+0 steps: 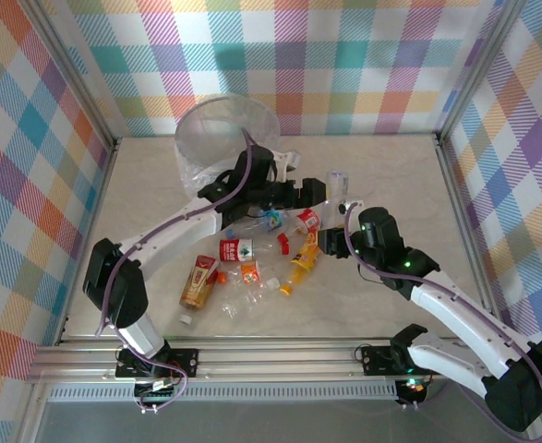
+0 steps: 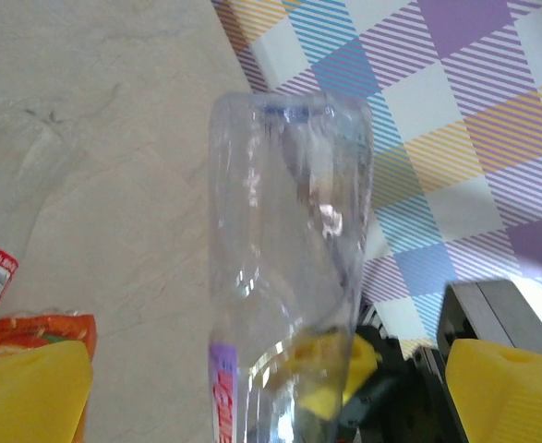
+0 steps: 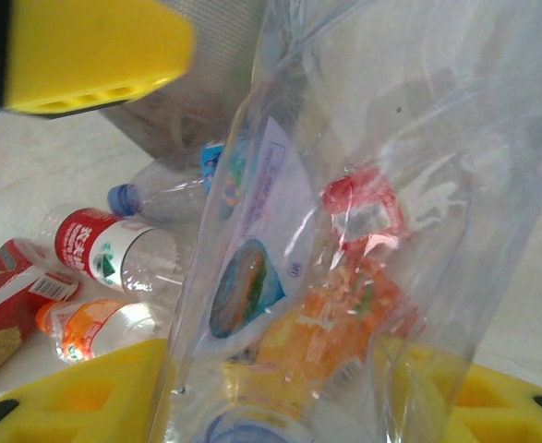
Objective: Put the plastic bottles in the bin
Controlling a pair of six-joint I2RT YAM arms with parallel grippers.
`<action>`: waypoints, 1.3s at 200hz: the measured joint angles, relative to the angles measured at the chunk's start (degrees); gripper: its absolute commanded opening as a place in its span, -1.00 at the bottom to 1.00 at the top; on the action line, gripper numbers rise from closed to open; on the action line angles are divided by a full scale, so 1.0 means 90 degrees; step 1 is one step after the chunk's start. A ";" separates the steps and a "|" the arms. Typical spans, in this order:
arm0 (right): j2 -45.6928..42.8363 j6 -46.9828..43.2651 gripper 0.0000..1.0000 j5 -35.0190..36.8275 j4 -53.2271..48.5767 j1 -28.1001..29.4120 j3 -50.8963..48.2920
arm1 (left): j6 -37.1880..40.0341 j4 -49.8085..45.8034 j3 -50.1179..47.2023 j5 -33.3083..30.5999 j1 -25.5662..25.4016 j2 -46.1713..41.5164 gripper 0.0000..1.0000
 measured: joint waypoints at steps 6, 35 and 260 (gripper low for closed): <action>0.0000 -0.0029 -0.03 -0.0027 -0.0007 0.0041 0.0012 | -0.0019 0.0027 0.0034 0.0022 0.0000 0.0073 0.94; -0.0002 -0.0102 -0.05 -0.0049 -0.0138 0.0206 0.0083 | -0.0204 0.0197 0.0092 0.0151 0.0005 0.0330 0.90; 0.0066 -0.0172 0.39 -0.0090 -0.0379 0.0396 0.0168 | -0.0100 0.0471 0.0381 0.0889 0.0000 0.0806 -0.01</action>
